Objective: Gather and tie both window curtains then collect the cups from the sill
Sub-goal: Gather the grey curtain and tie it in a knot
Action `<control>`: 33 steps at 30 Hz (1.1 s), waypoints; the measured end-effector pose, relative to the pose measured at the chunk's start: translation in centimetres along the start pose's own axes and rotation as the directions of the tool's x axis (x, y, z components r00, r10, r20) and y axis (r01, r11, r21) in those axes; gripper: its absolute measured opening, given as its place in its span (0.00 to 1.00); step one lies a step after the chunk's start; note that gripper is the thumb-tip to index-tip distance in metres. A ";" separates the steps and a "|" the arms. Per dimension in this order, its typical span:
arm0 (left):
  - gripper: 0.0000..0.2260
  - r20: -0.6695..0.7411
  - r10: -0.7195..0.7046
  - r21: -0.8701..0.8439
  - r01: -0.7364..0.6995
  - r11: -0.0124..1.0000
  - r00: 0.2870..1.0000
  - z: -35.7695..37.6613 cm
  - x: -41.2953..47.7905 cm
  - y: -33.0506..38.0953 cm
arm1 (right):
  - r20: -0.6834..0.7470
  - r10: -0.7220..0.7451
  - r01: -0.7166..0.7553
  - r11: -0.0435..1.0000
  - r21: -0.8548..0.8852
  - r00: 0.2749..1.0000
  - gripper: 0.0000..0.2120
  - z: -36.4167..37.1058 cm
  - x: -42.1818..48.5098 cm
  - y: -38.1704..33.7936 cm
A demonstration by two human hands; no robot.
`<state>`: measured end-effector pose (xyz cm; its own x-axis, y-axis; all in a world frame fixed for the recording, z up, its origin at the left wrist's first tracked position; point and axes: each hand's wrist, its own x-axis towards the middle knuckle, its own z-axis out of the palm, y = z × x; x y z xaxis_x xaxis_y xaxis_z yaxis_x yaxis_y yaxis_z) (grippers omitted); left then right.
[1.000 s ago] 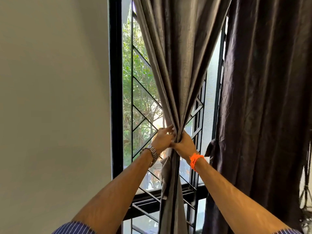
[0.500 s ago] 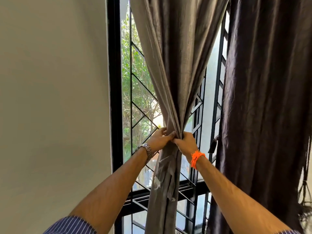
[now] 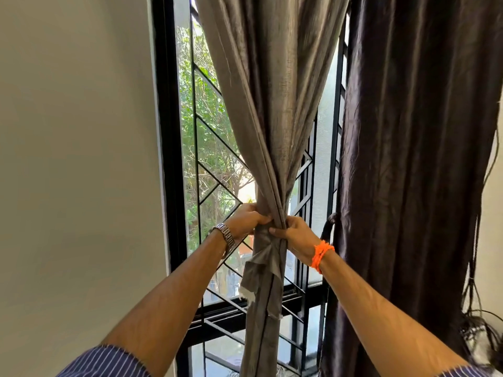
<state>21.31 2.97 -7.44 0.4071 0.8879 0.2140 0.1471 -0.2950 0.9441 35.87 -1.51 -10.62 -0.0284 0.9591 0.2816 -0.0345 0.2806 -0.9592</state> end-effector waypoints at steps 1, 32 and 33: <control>0.10 0.013 0.008 -0.004 -0.008 1.000 1.000 0.0 0.0 0.1 | -0.005 -0.003 0.003 1.000 -0.001 1.000 0.16 0.0 -0.1 0.0; 0.36 0.026 0.022 0.626 -0.033 0.779 0.999 1.1 -4.7 -5.7 | -0.255 -0.083 -0.044 0.889 -0.456 0.963 0.17 -1.4 0.0 1.9; 0.34 -0.015 0.067 0.638 -0.042 0.769 0.998 1.4 -4.8 -6.0 | -0.256 -0.081 -0.044 0.892 -0.450 0.963 0.18 -1.1 0.0 2.0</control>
<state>19.71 -0.03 -14.48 0.4024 0.8715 0.2802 0.6712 -0.4890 0.5571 36.94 -0.89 -12.51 0.2307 0.9105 0.3430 0.4203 0.2247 -0.8791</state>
